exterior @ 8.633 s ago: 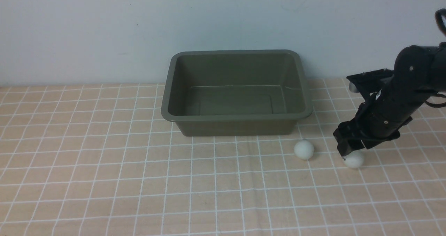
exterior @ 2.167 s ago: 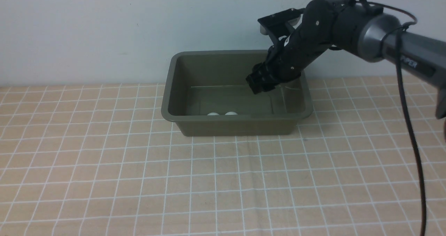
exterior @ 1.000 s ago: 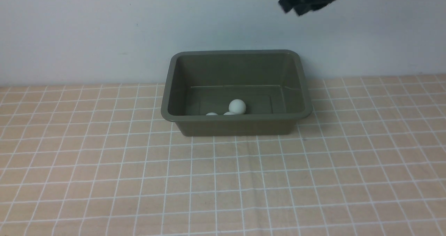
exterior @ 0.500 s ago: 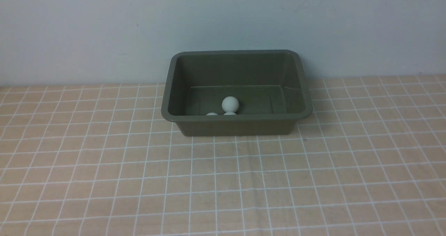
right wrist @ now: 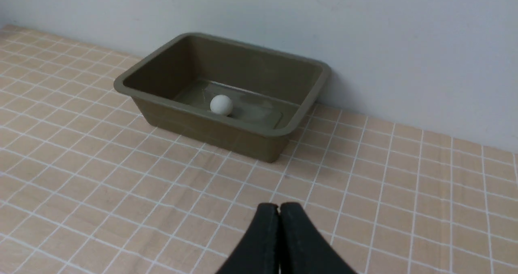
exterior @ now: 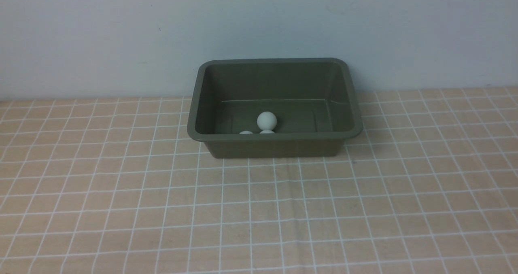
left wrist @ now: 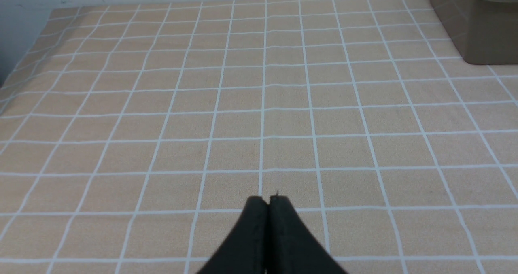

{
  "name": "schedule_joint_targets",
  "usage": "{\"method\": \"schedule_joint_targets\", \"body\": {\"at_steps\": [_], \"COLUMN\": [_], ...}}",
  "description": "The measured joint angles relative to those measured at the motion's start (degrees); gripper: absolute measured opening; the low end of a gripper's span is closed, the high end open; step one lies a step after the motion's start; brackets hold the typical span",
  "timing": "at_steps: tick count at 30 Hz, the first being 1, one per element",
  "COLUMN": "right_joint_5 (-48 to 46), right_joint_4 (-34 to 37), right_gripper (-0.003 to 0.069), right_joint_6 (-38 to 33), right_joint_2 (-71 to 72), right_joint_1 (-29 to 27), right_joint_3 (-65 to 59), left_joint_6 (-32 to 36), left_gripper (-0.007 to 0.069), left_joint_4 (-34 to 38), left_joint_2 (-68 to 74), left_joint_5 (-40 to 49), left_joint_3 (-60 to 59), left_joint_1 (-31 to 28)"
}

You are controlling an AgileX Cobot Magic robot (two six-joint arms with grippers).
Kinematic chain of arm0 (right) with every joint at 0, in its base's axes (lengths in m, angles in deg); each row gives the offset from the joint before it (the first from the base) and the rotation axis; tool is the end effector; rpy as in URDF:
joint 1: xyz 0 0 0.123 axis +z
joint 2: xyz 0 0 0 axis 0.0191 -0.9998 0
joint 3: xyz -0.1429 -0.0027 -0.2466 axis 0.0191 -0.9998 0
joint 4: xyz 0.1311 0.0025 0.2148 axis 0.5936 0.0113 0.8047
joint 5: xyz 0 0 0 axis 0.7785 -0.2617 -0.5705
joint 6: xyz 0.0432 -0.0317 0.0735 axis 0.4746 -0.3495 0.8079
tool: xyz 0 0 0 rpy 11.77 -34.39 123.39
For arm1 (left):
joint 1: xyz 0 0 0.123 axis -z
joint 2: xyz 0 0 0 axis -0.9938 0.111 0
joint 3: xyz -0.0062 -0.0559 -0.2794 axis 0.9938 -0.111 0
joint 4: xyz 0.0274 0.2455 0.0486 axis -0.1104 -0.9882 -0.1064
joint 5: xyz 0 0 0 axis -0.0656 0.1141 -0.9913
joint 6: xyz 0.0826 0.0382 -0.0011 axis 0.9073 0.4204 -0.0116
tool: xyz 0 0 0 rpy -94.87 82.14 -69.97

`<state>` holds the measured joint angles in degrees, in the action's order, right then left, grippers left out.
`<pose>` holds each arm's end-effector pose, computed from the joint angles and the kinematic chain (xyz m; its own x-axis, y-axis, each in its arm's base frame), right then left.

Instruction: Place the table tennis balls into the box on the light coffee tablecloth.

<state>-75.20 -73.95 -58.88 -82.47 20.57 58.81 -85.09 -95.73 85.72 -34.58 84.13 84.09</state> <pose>0.0247 0.0098 0.3403 -0.3688 -0.1466 -0.9179 -0.3691 0.9294 -0.0001 0.0510 0.0063 0.1694 -0.3343 -0.0174 -0.9423 -0.0676 0.9977 0.0055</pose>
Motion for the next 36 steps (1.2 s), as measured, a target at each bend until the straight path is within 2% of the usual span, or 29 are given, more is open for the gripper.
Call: {"method": "schedule_joint_targets", "body": {"at_steps": [19,22,30,36], "right_joint_5": [0.2,2.7,18.5,24.5], "right_joint_4": [0.5,-1.1,-1.0,0.0], "right_gripper": [-0.0016,-0.0016,-0.0016,-0.0016], "right_joint_6": [0.0,0.0,0.0,0.0], "right_joint_2": [0.5,0.5,4.7,11.1], "right_joint_1": [0.0,-1.3,-19.9,-25.5], "right_joint_3": [-0.6,-2.8,-22.4,-35.0], "left_joint_6": [0.0,0.0,0.0,0.0], "left_gripper": [-0.0069,-0.0069,-0.0069,-0.0069], "left_joint_4": [0.0,0.0,0.0,0.0], "left_joint_2": [0.0,0.0,0.0,0.0], "left_joint_5": [0.0,0.0,0.0,0.0], "left_joint_3": [0.0,0.0,0.0,0.0], "left_joint_1": [0.0,0.0,0.0,0.0]}}
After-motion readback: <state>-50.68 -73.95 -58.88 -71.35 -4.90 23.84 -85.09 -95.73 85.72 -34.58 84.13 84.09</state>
